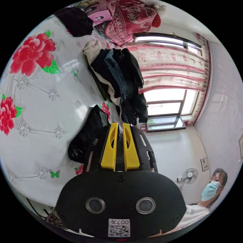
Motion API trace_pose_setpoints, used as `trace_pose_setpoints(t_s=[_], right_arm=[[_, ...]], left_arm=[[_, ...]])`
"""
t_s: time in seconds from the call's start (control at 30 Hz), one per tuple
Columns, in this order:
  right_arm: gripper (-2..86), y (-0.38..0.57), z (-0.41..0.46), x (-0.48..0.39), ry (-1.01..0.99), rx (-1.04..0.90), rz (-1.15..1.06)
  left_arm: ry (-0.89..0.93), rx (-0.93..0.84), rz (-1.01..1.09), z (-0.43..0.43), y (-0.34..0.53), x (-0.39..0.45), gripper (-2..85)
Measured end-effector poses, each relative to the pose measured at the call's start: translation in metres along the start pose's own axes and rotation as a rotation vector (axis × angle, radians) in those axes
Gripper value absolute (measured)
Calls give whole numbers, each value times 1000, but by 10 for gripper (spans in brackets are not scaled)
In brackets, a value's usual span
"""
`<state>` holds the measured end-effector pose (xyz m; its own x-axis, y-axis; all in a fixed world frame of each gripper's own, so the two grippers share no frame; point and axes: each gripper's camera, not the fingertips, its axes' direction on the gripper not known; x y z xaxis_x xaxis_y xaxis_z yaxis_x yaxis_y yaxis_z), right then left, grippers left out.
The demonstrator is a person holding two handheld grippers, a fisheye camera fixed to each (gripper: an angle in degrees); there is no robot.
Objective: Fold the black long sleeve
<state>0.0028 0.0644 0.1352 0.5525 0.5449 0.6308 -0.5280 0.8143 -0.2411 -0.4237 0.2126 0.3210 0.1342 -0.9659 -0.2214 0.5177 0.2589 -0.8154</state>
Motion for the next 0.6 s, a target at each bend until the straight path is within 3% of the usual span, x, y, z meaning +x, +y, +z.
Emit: trace_pose_setpoints(t_s=[0.1, 0.27, 0.4, 0.6], right_arm=[[54, -15, 25, 4, 215, -63, -21], [60, 11, 53, 42, 464, -250, -77], [60, 19, 65, 85, 594, -322, -29], [30, 10, 102, 134, 623, -443, 59]], left_arm=[[-95, -26, 34, 24, 3, 1, 70], [-456, -325, 363, 103, 31, 15, 95], [-639, -480, 459, 153, 46, 8, 98], [-539, -516, 461, 168, 55, 14, 14]])
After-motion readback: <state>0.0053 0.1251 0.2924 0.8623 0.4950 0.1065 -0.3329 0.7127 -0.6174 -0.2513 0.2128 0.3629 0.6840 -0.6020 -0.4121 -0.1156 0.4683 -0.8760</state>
